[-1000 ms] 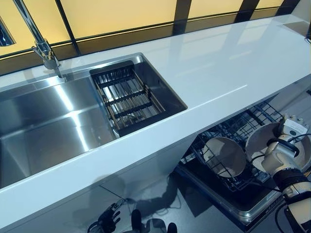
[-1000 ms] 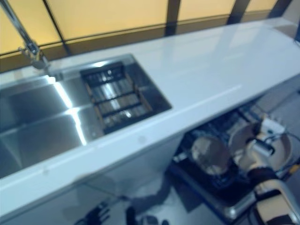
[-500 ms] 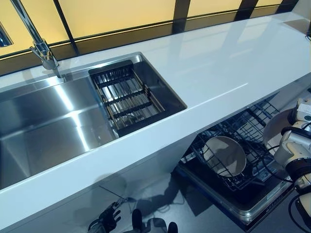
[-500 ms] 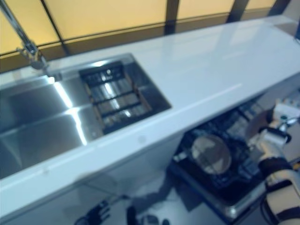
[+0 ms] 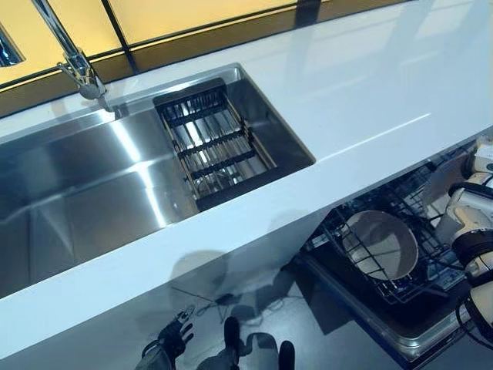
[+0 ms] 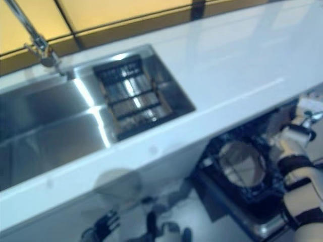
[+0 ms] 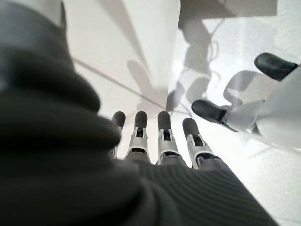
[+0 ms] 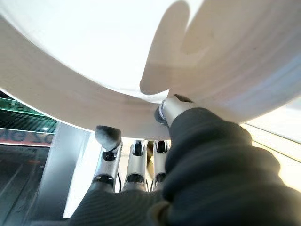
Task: Take plates into dishwasher
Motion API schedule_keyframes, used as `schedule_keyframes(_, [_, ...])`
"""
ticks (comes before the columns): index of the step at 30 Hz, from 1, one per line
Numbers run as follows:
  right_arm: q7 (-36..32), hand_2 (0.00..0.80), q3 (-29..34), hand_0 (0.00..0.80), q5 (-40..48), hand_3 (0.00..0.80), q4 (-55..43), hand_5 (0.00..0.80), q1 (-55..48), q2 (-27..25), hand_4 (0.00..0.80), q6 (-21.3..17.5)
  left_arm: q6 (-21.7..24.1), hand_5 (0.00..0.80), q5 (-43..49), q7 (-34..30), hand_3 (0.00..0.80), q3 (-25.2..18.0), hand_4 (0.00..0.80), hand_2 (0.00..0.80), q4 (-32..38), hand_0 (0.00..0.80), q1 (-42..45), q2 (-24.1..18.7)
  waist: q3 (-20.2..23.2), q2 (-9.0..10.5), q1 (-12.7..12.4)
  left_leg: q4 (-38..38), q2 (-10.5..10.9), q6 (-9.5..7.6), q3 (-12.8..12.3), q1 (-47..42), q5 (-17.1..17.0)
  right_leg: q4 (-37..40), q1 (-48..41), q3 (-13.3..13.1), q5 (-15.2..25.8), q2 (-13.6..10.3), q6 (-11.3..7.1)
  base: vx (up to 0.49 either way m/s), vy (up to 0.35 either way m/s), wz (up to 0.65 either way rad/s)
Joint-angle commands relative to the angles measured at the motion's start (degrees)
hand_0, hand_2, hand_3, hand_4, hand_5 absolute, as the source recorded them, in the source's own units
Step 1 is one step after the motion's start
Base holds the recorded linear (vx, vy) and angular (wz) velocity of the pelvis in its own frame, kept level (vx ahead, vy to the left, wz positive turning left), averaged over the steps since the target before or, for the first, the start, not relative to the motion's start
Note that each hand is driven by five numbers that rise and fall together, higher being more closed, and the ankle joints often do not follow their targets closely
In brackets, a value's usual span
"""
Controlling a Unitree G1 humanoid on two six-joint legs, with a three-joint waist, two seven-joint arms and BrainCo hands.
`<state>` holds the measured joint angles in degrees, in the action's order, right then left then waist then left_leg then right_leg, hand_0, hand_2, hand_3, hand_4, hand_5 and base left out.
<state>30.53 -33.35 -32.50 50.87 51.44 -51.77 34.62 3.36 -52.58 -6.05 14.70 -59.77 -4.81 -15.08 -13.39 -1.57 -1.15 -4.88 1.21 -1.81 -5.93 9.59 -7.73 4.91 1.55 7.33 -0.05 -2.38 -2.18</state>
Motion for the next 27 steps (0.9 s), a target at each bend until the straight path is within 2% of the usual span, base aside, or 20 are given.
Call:
schedule_keyframes(1, [0.4,0.8,-4.5,0.8,-2.9,0.8,1.2,0.8,8.3,-4.5,0.8,2.6,1.4,0.0,-1.7,0.5,0.0,2.0,0.0,0.0,1.1,0.0,-3.4,-0.8,-2.1,1.05,-2.3,-0.1,4.0,-2.71,1.6,-3.7,9.2,0.1,4.9,1.3,3.4,1.3,-1.2,-0.016,0.007,0.04])
schedule_keyframes(15, [-1.2,0.8,-3.9,0.8,-4.2,0.8,3.8,0.8,3.9,1.1,0.8,0.9,2.1,0.0,-2.6,0.3,0.0,3.2,0.0,0.0,1.7,0.0,-4.3,-0.1,-3.4,0.02,-2.4,-0.1,4.2,-2.75,1.4,-3.0,9.1,0.1,5.5,2.1,3.7,0.9,-1.34,-0.001,0.002,0.01])
schedule_keyframes(19, [-3.7,0.8,-3.5,0.8,-5.9,0.8,2.6,0.8,2.1,2.4,0.8,0.4,2.3,0.0,-2.2,0.0,0.0,2.9,0.0,0.0,1.6,0.0,-4.3,0.2,-3.3,0.12,-2.2,-0.1,4.2,-2.77,1.2,-3.4,9.2,0.1,5.3,1.9,3.7,0.8,-1.44,0.0,0.0,0.0])
schedule_keyframes(27, [-9.4,0.8,-2.5,0.8,-3.5,0.8,-1.3,0.8,-0.8,4.4,0.8,-1.0,2.3,0.0,-1.5,0.1,0.0,2.0,0.0,0.0,1.3,0.0,-3.8,0.6,-2.6,0.89,-1.7,-0.1,4.0,-2.72,0.4,-4.2,9.5,0.1,4.7,1.3,3.8,0.9,-1.52,0.0,0.0,0.0])
